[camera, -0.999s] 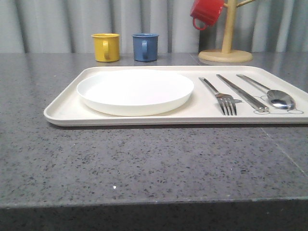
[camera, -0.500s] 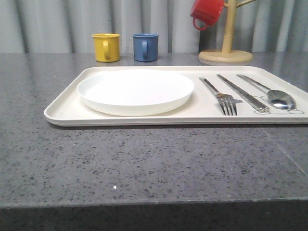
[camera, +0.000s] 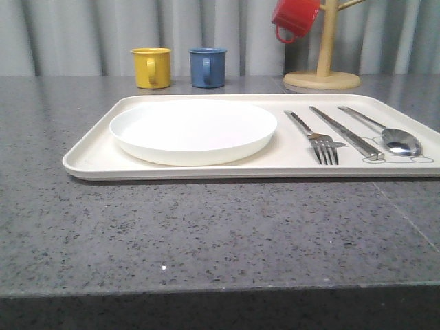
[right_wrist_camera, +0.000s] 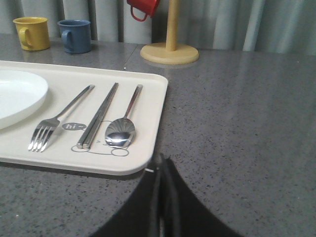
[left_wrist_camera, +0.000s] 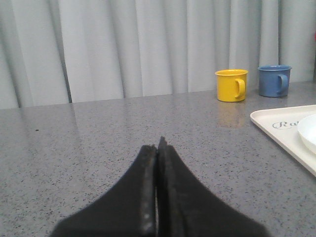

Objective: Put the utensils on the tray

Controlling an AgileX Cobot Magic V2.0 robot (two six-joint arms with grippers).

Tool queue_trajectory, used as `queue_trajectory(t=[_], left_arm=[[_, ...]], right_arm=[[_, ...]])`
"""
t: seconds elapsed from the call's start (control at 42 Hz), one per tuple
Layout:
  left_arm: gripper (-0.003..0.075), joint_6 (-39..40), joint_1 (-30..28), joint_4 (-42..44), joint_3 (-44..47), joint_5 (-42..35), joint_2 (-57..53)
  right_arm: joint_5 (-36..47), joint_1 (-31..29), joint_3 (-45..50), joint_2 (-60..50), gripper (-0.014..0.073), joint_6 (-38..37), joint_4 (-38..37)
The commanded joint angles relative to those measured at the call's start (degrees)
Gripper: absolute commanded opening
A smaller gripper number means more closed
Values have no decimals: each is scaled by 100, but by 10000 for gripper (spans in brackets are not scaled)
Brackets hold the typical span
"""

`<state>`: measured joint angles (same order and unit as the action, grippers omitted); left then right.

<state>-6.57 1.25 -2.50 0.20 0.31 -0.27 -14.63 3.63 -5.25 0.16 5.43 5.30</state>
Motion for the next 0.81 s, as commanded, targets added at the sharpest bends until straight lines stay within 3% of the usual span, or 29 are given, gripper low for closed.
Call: queue_trajectory(t=[0.0, 0.095, 0.452, 0.618, 0.785], left_arm=[[-20, 55, 44, -5, 72, -474, -111], [-20, 55, 44, -5, 72, -474, -111], [-20, 55, 44, -5, 72, -474, -111], [-20, 55, 44, -5, 72, -474, -111], [-20, 55, 44, -5, 72, -474, -111]], right_arm=[[1257, -33, 332, -106, -67, 21, 3], [1794, -33, 697, -166, -67, 21, 33], [1857, -33, 674, -160, -67, 9, 33], [1872, -33, 674, -160, -67, -543, -291], [1852, -33, 674, -166, -67, -543, -308]])
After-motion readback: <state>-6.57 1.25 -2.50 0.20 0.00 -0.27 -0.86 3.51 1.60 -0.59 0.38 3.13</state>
